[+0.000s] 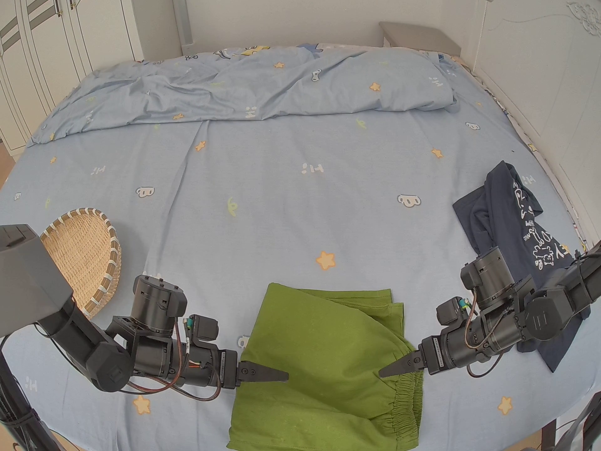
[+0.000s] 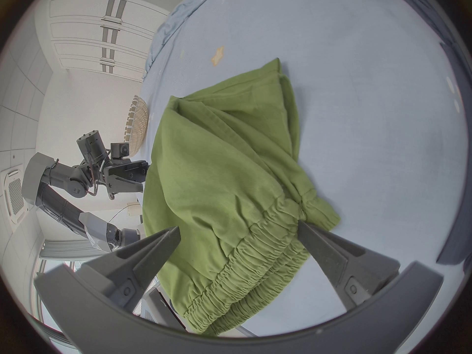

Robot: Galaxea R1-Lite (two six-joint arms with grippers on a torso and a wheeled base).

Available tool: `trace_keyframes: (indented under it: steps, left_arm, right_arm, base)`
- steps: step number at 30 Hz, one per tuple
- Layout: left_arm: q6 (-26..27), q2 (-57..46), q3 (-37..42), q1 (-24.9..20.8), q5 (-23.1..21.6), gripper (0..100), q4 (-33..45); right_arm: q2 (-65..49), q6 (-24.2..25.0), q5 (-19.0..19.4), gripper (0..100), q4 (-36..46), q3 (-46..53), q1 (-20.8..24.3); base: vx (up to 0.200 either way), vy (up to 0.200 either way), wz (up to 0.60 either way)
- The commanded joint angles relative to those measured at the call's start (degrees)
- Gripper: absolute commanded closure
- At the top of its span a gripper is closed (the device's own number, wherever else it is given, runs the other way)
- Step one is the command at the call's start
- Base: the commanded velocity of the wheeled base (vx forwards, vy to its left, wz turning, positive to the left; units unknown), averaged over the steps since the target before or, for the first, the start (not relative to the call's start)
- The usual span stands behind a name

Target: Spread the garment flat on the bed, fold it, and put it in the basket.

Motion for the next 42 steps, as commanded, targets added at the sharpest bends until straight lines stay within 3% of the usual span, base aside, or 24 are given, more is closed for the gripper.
trace_keyframes:
  steps: [1, 13, 14, 21, 23, 29, 31, 34, 42]
  left_arm:
    - [-0.2, 1.6, 0.5, -2.2, 0.0, 0, -1.1]
    - [-0.9, 5.9, 0.5, -5.6, 0.1, 0, -5.7]
    - [-1.0, 5.8, 0.5, -5.7, 0.1, 100, -5.7]
    - [-6.4, 4.2, -0.8, -6.2, 0.6, 100, -5.7]
    - [-9.2, 0.3, -1.0, -6.2, 0.1, 100, -4.9]
    - [-10.2, -7.0, -2.1, -5.4, 0.2, 100, -0.6]
    - [-10.3, -9.7, -4.1, -4.5, 0.3, 100, 3.7]
    - [-9.7, -16.7, -11.9, -1.7, 0.5, 100, 18.6]
    - [-7.6, -20.5, -26.4, 2.0, 0.0, 100, 35.3]
  right_arm:
    - [-0.2, 0.0, 0.1, 0, -0.1, 0.8, -0.3]
    - [-3.7, 0.1, 0.1, 0, -0.3, 1.3, -0.4]
    - [-4.3, 0.1, 0.4, 0, -0.3, 1.3, -0.4]
    - [-12.8, 1.6, 1.9, 0, -0.5, -0.7, -2.7]
    - [-16.8, 4.0, 2.0, 0, 0.7, -3.7, -3.8]
    - [-20.4, 5.7, 2.1, 0, 6.2, -9.9, -6.2]
    - [-20.6, 5.7, 2.6, 0, 9.2, -12.5, -6.7]
    - [-21.7, 5.8, 3.7, 0, 11.2, -13.9, -7.9]
    - [-21.5, 5.9, 5.8, 0, 11.8, -14.3, -9.7]
  base:
    - [0.0, 0.0, 0.0]
    - [0.0, 0.0, 0.0]
    - [0.0, 0.0, 0.0]
    - [0.0, 0.0, 0.0]
    - [0.0, 0.0, 0.0]
    - [0.0, 0.0, 0.0]
    - [0.0, 0.0, 0.0]
    - [0.0, 0.0, 0.0]
    - [0.0, 0.0, 0.0]
